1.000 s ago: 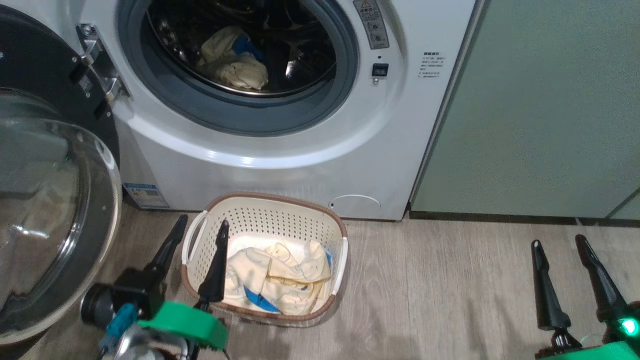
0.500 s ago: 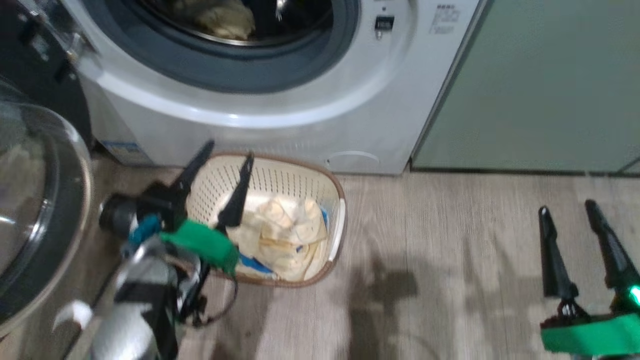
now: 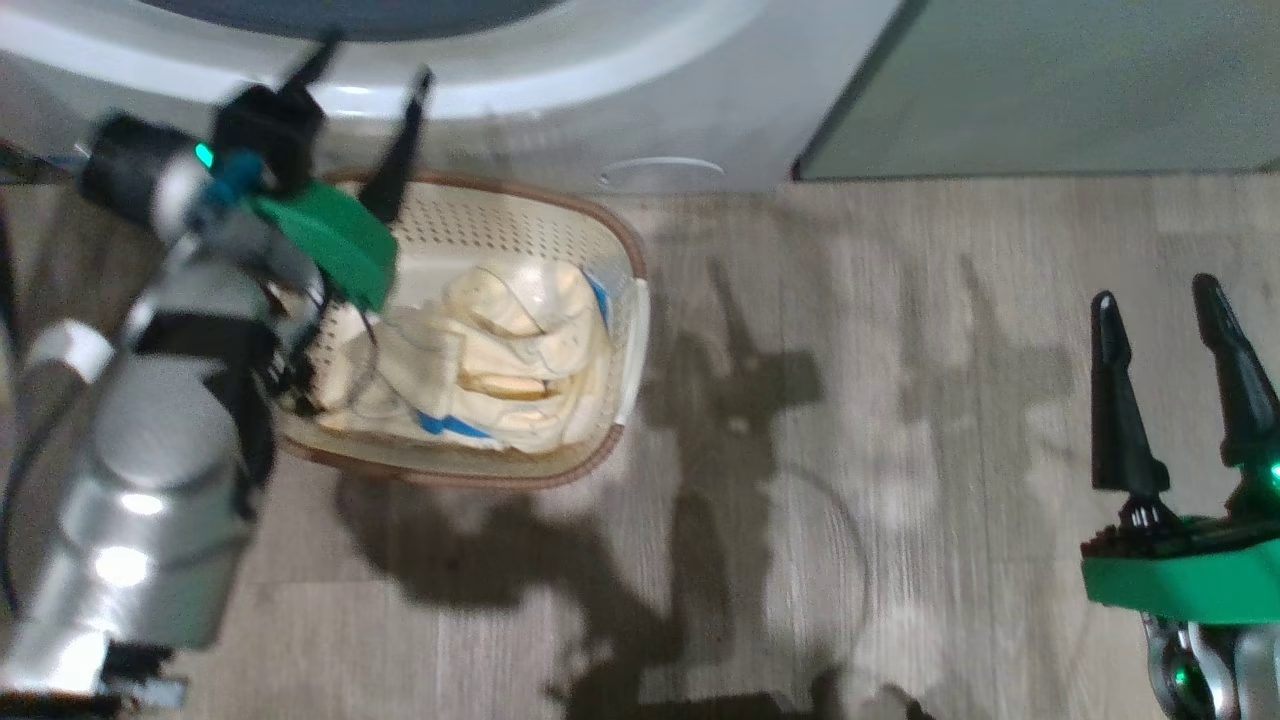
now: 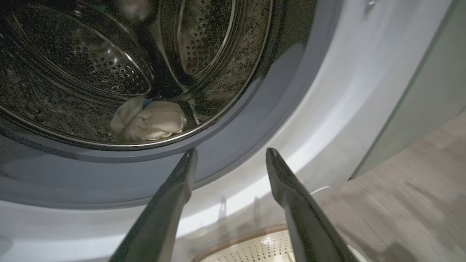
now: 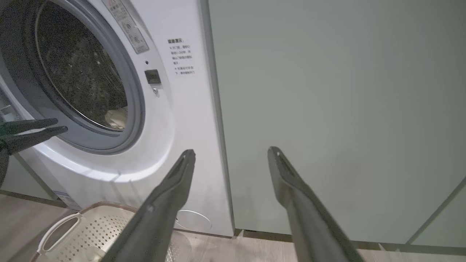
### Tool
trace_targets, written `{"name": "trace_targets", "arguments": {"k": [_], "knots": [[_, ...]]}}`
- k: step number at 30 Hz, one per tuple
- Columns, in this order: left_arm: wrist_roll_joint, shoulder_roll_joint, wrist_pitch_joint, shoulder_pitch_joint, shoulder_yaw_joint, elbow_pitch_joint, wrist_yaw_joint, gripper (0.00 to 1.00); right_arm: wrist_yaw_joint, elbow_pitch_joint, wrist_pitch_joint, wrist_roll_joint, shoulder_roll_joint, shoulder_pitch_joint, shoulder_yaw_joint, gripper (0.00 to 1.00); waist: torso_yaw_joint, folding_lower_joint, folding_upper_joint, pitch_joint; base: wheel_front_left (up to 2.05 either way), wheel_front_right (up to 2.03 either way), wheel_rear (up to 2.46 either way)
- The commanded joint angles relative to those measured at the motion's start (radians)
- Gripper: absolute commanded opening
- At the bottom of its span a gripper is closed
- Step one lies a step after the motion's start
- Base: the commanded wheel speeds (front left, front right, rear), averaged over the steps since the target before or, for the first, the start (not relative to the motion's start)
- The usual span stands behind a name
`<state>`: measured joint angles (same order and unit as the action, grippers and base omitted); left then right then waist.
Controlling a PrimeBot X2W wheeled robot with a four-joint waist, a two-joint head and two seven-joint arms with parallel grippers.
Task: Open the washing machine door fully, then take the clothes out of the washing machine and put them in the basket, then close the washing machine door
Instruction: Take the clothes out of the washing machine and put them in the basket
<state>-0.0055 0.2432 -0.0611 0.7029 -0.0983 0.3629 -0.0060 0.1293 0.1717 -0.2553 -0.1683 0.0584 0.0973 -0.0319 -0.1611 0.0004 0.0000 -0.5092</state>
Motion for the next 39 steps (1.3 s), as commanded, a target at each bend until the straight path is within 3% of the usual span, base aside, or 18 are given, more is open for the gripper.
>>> {"name": "trace_targets", "arguments": {"k": [1,17,31,39], "knots": [[0.008,0.052,0.01,0.047,0.036,-0.021,0.0,1.0,0.001,0.028,-0.006,-0.007,0.001,0.013,-0.016,1.0,-0.046,-0.0004,0.0,-0.05,0.0,0.0,0.0],[0.091,0.283,0.203,0.43,0.008,0.114,-0.078,1.0,0.001,0.023,-0.006,-0.108,-0.008,0.078,-0.049,1.0,-0.188,-0.0004,0.0,-0.176,0.0,0.0,0.0],[0.148,0.439,0.32,0.626,-0.084,0.158,-0.117,1.0,0.001,0.025,-0.006,-0.185,-0.008,0.104,-0.092,1.0,-0.28,-0.0004,0.0,-0.246,0.0,0.0,0.0],[0.17,0.496,0.398,0.684,-0.11,0.194,-0.119,1.0,0.001,0.026,-0.006,-0.21,-0.008,0.115,-0.1,1.0,-0.311,-0.0004,0.0,-0.274,0.0,0.0,0.0]]}}
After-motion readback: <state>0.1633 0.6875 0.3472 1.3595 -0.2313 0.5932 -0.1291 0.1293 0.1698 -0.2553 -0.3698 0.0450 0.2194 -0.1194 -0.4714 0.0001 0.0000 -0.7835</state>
